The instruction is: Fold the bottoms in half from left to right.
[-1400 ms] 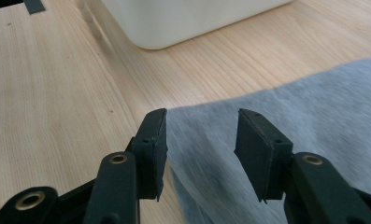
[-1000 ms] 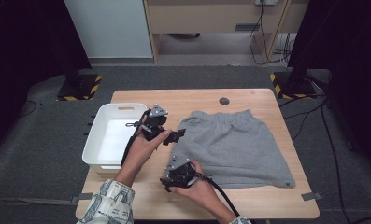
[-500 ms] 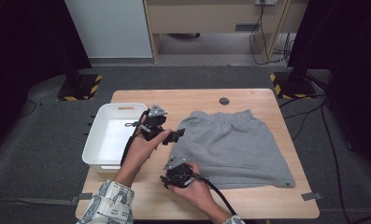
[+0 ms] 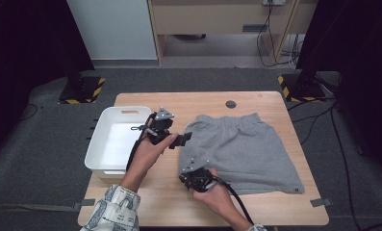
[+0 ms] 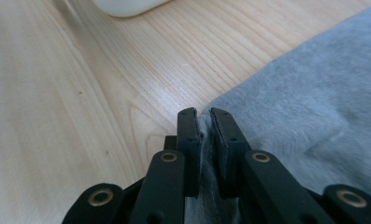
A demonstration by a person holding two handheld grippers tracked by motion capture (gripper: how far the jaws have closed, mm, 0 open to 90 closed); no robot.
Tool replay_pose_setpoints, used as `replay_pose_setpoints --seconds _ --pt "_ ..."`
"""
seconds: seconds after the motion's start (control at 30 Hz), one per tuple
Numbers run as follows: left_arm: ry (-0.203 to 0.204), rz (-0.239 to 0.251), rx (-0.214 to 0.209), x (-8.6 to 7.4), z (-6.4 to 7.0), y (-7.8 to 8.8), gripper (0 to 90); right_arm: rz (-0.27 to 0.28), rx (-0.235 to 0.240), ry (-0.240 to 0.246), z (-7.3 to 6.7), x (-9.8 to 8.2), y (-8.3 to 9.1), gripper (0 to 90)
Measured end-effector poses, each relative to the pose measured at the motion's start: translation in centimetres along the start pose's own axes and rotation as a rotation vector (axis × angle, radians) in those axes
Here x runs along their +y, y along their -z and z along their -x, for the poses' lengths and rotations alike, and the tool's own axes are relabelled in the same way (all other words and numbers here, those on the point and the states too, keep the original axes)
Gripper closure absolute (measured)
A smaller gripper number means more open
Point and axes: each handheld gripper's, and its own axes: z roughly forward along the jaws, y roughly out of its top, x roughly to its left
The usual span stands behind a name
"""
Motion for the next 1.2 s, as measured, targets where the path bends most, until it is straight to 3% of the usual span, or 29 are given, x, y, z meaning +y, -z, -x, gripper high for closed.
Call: replay_pose_setpoints --seconds 0.17,0.23,0.33,0.43,0.5,0.73,0.77,0.87,0.97,1.2 --pt "0.003 -0.022 0.001 0.6 0.4 -2.1 9.5 0.036 -0.014 0.008 1.2 -0.8 2.8 83.0" --pt "0.005 -0.022 0.007 0.7 0.4 -2.6 11.4 0.04 -0.013 0.011 1.5 -1.1 3.5 83.0" --pt "0.025 -0.038 0.03 1.1 0.1 -4.6 14.5 0.043 -0.009 0.014 1.9 -1.5 4.2 83.0" --pt "0.029 -0.046 0.05 1.1 -0.3 -5.6 20.7 0.048 0.003 0.017 1.9 -1.6 4.4 83.0" --pt "0.038 -0.067 0.06 0.8 -1.0 -7.2 24.0 0.051 0.015 0.028 1.8 -1.6 4.4 82.9" --pt "0.033 -0.098 0.061 0.2 -2.0 -9.9 39.4 0.045 0.026 0.033 1.7 -1.8 4.3 82.9" --pt "0.038 -0.089 0.045 0.2 -2.1 -10.4 39.4 0.045 0.027 0.034 1.8 -1.9 4.3 82.9" --pt "0.02 -0.106 0.091 0.1 -2.5 -11.4 41.9 0.044 0.028 0.035 1.7 -2.0 4.5 82.9" --pt "0.03 -0.115 0.112 -0.2 -3.1 -12.2 42.2 0.044 0.029 0.039 1.6 -2.2 4.7 82.9" --pt "0.02 -0.152 0.116 -0.9 -3.4 -13.1 44.9 0.055 0.055 0.059 1.2 -2.5 5.4 82.9"
